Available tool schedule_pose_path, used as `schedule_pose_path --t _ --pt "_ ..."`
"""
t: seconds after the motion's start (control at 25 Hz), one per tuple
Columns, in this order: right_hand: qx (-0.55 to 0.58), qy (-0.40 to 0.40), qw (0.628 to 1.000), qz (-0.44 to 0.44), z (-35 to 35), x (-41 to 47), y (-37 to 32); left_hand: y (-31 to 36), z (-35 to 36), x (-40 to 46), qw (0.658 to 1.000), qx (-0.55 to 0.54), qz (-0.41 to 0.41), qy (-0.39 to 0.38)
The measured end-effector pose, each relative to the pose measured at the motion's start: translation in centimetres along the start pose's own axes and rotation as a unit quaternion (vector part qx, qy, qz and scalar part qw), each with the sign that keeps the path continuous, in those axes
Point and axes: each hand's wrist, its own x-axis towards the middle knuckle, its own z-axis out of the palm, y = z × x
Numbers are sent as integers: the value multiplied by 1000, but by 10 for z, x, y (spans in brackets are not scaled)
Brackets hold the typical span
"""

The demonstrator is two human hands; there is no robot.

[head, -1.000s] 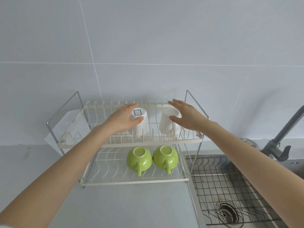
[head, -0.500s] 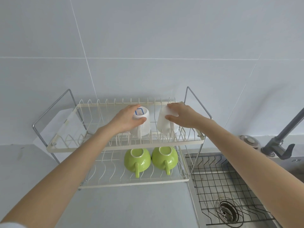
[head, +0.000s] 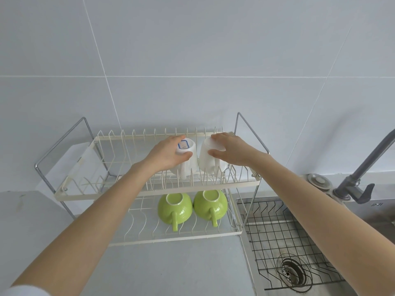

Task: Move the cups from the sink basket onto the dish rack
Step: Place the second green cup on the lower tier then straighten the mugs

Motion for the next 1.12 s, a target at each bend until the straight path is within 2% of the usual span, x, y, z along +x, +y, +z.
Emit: schedule_pose_path --t 0.64,0.88,1.12 --pt "25 11 1000 -5 6 6 0 -5 2 -3 1000 5 -1 21" --pt "30 20 999 -2 9 7 1 -3 3 -6 998 54 8 14" --pt "5 -9 1000 -10 3 9 -1 5 -3 -10 992 120 16 -26"
